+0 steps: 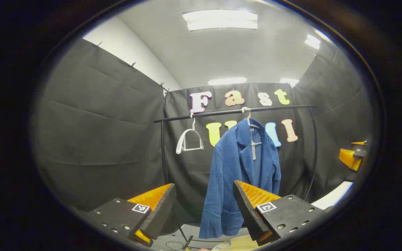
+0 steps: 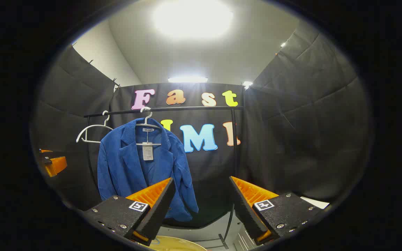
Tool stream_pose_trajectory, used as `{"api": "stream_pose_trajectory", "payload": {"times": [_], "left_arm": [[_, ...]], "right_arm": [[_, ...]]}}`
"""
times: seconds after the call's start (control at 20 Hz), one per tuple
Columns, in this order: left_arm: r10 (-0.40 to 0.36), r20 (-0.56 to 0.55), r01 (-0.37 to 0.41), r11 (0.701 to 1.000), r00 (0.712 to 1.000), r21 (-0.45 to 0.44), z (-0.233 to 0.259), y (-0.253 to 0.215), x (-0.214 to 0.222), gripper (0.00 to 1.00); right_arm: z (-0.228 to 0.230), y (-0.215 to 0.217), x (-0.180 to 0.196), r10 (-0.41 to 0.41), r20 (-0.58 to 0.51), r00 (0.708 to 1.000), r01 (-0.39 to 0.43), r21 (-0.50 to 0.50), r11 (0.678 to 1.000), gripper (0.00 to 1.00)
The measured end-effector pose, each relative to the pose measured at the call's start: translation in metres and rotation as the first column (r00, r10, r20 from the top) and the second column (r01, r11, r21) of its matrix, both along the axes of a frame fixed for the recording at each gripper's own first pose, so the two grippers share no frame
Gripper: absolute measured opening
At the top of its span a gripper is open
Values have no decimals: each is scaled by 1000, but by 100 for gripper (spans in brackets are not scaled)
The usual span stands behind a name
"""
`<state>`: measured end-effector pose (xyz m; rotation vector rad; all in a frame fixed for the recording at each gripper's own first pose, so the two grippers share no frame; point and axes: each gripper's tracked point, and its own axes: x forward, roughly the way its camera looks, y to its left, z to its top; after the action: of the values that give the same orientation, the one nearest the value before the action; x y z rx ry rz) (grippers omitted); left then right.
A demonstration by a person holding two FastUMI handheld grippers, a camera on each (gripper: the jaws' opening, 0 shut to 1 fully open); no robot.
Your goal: Grasp the clothes on the hanger with both hands and then place them into the laundry hamper below.
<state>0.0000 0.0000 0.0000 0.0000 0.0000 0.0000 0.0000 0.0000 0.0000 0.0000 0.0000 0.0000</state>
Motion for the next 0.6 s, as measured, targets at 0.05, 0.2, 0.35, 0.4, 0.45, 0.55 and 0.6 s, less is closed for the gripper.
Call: {"api": "stream_pose_trajectory", "payload": {"times": [0.05, 0.2, 0.35, 0.4, 0.45, 0.55, 0.6], "left_arm": [[-1, 0, 1, 1000, 1000, 0, -1, -1, -1, 99], [-1, 7, 1, 1000, 1000, 3, 1, -4, 1, 94], [-5, 14, 5, 1000, 1000, 7, 2, -10, 5, 94], [-7, 16, 7, 1000, 1000, 8, 3, -11, 5, 99], [-8, 20, 8, 1000, 1000, 10, 4, -13, 5, 99], [-9, 24, 9, 1000, 1000, 12, 6, -13, 2, 99], [-10, 24, 9, 1000, 1000, 11, 6, -14, 2, 99]], "right_arm": [[0, 1, 0, 2, -1, 1000, -2, 2, 1000, 94], [-1, 0, -1, 2, -2, 1000, -2, 3, 1000, 94], [-2, -2, 1, 2, -4, 1000, -2, 1, 1000, 94], [-2, -2, 2, 1, -4, 1000, -1, 3, 1000, 94], [-2, -4, 2, -1, -4, 1000, 1, 4, 1000, 94], [-1, -6, 3, -2, -2, 1000, 2, 5, 1000, 94], [-1, -7, 4, -1, -1, 1000, 1, 6, 1000, 94]]}}
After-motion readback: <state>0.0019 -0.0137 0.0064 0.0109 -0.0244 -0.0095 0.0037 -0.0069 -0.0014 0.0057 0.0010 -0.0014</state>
